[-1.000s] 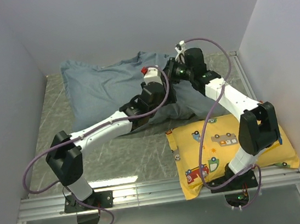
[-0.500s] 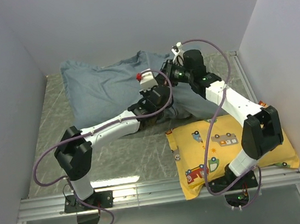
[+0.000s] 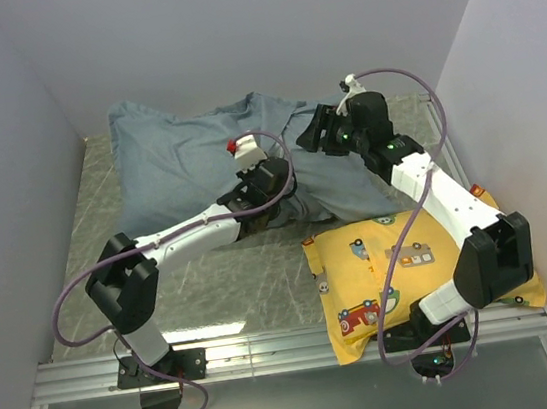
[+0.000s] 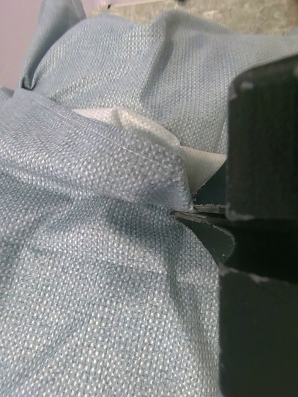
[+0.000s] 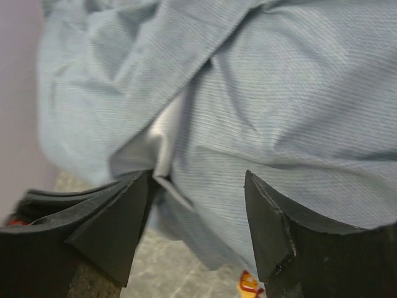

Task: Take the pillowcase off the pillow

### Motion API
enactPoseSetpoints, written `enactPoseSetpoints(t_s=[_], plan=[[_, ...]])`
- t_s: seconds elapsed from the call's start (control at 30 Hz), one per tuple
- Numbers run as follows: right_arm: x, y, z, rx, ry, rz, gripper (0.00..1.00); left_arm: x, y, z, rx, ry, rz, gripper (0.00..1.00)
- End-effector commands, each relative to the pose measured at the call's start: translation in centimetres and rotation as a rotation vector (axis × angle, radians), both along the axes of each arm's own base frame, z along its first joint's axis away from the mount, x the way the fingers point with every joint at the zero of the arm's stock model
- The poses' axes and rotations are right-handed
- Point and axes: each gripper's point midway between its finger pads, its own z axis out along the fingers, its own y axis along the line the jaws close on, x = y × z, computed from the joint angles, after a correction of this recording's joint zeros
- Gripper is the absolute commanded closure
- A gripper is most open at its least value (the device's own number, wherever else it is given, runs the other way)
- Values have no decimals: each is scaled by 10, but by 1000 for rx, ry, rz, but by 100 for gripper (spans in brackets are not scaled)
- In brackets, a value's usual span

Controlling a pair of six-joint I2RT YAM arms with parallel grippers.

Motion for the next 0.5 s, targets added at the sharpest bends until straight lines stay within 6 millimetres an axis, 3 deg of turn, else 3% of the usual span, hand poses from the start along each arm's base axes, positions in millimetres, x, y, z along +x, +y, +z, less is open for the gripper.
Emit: enactPoseSetpoints(t_s=[0.0, 0.2, 0.27, 0.3, 0.33, 0.47], plan=[[4, -10, -14, -104, -9, -49, 29, 4, 5, 24, -82, -44, 8, 100], [13, 13, -34, -222, -6, -30, 30, 3, 8, 21, -103, -35, -9, 99], [18, 12, -53, -271, 35, -42, 36, 5, 12, 22, -103, -34, -7, 99], [21, 11, -53, -281, 39, -50, 42, 5, 15, 23, -103, -32, -5, 97], [25, 3, -57, -314, 43, -88, 57, 5, 17, 25, -106, -34, -3, 95], [26, -19, -63, -361, 51, -162, 88, 9, 32, 28, -111, -36, 3, 92]])
